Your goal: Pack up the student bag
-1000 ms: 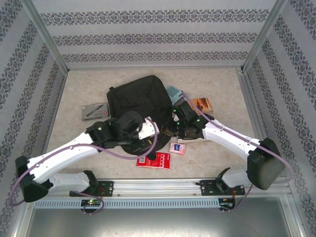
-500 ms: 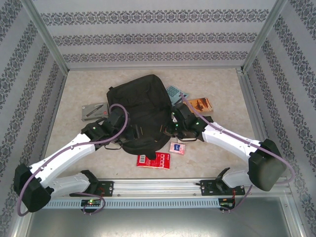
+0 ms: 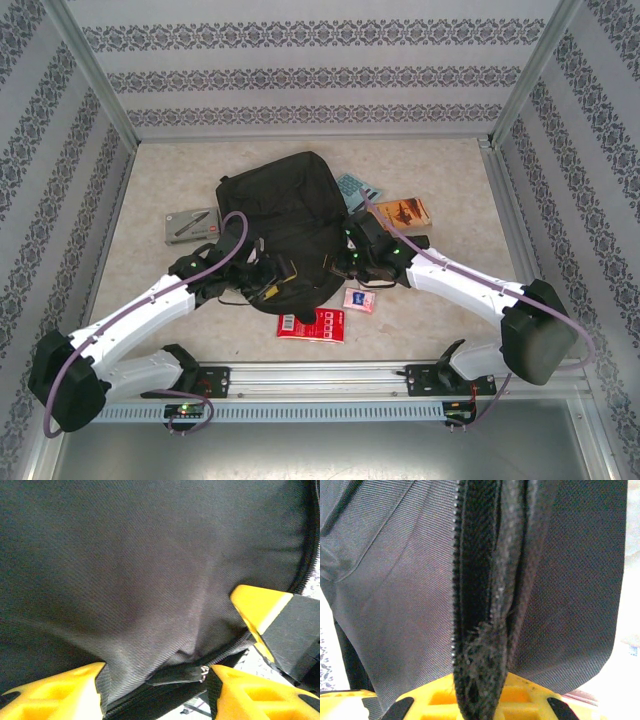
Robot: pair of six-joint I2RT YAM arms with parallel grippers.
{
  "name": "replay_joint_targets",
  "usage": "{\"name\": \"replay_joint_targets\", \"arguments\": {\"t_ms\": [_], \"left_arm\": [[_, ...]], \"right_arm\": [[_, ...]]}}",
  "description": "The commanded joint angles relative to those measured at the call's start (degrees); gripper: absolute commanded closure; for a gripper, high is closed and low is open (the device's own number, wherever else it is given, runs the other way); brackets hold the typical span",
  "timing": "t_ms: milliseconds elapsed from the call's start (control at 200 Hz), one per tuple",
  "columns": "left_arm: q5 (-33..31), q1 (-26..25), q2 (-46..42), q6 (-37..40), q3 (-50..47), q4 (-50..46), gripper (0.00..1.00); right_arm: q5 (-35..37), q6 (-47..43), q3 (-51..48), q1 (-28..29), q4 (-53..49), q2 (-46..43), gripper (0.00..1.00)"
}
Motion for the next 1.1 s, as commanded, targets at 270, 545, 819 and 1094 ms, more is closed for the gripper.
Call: {"name": "replay_joint_targets", "arguments": {"t_ms": [270,545,819,1094], "left_arm": [[8.2,0.1,2.2,-4.1,-3.3,9.8,0.5],[12.6,0.0,6.2,-2.7,-2.5,14.2,0.52],[12.8,0.0,8.7,-0.2,-1.8,17.6,0.46],[15.1,0.0,14.4,3.3,0.2,17.6,0.49]], "right_arm": [[2.3,-1.5,-0.5,0.9,4.9,0.6,1.0],[2.0,-1.5,0.4,1.4,5.3,1.8,1.0],[1.6,-1.5,1.1,1.9,5.8,2.6,1.0],[1.6,-1.4,1.6,2.2,5.8,3.1,1.0]]}}
